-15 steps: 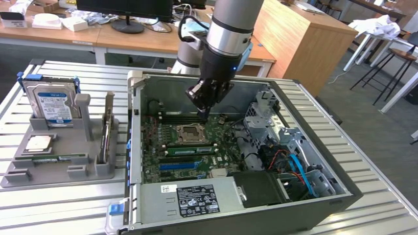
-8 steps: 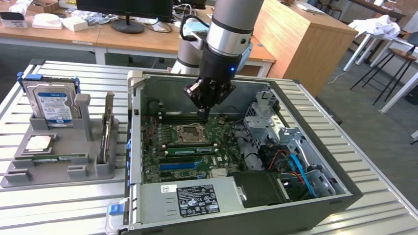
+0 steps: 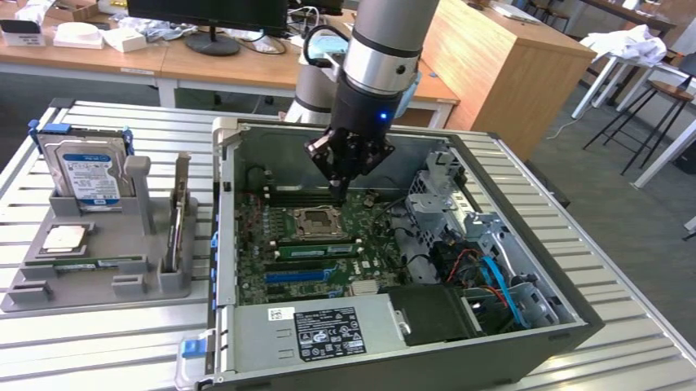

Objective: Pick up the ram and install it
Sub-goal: 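Press down the ram until it locks into place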

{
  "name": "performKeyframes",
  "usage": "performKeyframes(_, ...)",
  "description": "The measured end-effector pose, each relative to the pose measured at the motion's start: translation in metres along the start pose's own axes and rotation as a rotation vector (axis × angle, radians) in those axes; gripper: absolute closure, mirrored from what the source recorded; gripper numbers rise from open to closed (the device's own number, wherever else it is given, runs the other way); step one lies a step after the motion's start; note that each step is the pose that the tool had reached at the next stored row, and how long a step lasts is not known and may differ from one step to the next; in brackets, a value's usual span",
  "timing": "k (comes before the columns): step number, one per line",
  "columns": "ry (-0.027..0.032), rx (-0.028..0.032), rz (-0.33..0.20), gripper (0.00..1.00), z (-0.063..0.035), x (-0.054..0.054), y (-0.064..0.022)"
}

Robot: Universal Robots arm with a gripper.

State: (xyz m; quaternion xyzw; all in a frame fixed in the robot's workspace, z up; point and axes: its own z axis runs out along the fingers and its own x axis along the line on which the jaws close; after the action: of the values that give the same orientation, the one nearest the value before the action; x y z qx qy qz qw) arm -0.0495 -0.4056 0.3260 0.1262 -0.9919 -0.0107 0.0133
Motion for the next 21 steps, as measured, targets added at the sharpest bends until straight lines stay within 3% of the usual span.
performKeyframes(12,-0.0045,-0.0043,0.183,0.90,0.0010,0.0010,0.0003)
performKeyframes(21,-0.0072,-0.0047,0.190,0.90,0.0006,0.0013,0.0003)
